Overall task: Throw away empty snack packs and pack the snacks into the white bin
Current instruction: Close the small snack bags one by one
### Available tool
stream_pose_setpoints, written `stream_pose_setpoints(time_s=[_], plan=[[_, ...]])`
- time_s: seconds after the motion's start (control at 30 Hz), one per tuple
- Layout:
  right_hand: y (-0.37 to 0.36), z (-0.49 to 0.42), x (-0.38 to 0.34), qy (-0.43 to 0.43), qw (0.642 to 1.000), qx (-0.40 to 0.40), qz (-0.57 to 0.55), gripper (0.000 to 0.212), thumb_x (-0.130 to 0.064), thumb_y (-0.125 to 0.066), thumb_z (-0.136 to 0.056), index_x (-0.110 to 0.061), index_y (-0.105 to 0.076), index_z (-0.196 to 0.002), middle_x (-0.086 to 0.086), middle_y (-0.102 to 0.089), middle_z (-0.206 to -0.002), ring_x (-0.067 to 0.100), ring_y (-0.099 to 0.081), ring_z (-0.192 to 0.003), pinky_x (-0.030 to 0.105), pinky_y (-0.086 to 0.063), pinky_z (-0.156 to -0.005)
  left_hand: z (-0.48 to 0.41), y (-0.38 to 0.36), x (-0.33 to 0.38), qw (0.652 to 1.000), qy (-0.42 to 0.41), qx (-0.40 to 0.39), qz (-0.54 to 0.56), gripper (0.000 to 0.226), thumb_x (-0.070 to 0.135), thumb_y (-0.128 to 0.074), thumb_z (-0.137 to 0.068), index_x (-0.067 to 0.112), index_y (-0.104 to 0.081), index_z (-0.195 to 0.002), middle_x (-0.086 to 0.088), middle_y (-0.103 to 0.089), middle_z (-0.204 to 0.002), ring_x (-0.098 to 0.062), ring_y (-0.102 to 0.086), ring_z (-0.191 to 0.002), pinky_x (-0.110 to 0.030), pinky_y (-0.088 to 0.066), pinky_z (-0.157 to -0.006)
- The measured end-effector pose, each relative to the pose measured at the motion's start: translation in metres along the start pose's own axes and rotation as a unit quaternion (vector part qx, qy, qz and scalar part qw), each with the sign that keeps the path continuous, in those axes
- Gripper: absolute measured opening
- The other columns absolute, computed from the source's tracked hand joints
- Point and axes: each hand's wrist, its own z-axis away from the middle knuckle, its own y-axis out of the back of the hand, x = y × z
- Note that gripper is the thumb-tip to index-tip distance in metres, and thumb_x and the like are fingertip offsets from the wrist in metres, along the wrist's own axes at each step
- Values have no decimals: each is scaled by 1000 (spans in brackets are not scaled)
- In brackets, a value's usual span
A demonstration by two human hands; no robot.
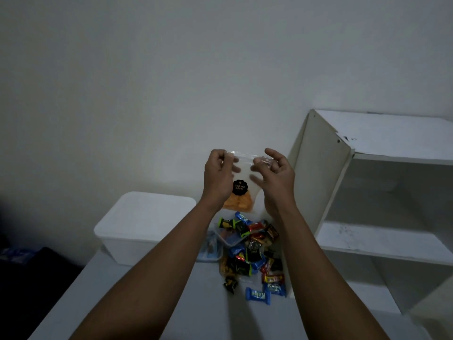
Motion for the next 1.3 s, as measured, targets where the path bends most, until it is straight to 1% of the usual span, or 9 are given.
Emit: stream_pose_setpoints(time_s=[0.1,0.2,0.37,0.5,0.73,0.87,1.03,1.2,1.3], plan=[[-6,1,-9,6,1000,-5,-17,36,-4,-70,-90,-16,-60,-122,-1,-72,-90,20,-69,-86,41,-61,-81,-1,5,10,1000,1,-21,0,17,26,-54,-101,11,-61,-102,0,-70,-95,-13,-68,-77,-28,-52,-70],[-13,2,-14,11,1000,-10,-16,36,-3,-69,-90,-16,-59,-123,4,-70,-94,21,-69,-88,42,-61,-81,-5,9,19,999,1,-37,-7,14,26,-59,-99,13,-64,-101,-1,-72,-94,-13,-69,-79,-30,-54,-73],[-25,3,-19,21,1000,-14,-6,38,-3,-70,-90,-15,-59,-125,4,-70,-94,21,-70,-86,44,-61,-83,-7,17,31,999,-6,-45,-19,15,24,-53,-102,13,-64,-102,0,-71,-94,-13,-69,-82,-36,-55,-80],[-40,3,-25,36,998,-32,36,47,-7,-75,-86,-19,-56,-128,-2,-75,-88,18,-70,-88,44,-59,-85,-14,34,39,998,-9,-59,-24,13,22,-53,-101,16,-64,-96,2,-70,-90,-10,-69,-78,-35,-54,-78],[-61,-1,-46,118,950,-118,264,50,-16,-83,-80,-16,-62,-125,0,-77,-88,10,-73,-89,28,-57,-85,-27,68,42,996,-20,-87,-25,12,20,-61,-97,16,-70,-90,-4,-73,-94,-10,-68,-76,-29,-52,-72],[-77,1,-45,116,950,-116,267,45,-13,-80,-82,-16,-63,-124,-3,-78,-84,12,-72,-92,26,-55,-89,-32,84,41,995,-6,-100,-16,10,18,-63,-96,16,-71,-89,-2,-74,-89,-13,-68,-76,-33,-52,-73],[-92,8,-37,119,947,-82,288,28,-14,-79,-85,-16,-68,-111,-1,-75,-79,2,-71,-79,26,-54,-82,-38,98,43,993,20,-119,7,9,17,-66,-93,15,-74,-89,1,-74,-87,-15,-68,-79,-36,-53,-76],[-102,16,-29,143,948,-56,279,31,-18,-80,-83,-18,-67,-112,-2,-77,-81,3,-72,-83,26,-54,-87,-42,109,44,988,33,-153,4,8,18,-68,-92,13,-75,-94,1,-75,-87,-15,-68,-79,-34,-54,-76],[-104,17,-28,138,941,-84,296,31,-20,-80,-83,-17,-70,-112,1,-77,-84,4,-72,-82,20,-55,-80,-41,114,45,988,35,-153,9,10,14,-65,-93,13,-73,-89,1,-72,-83,-16,-66,-77,-35,-53,-78]])
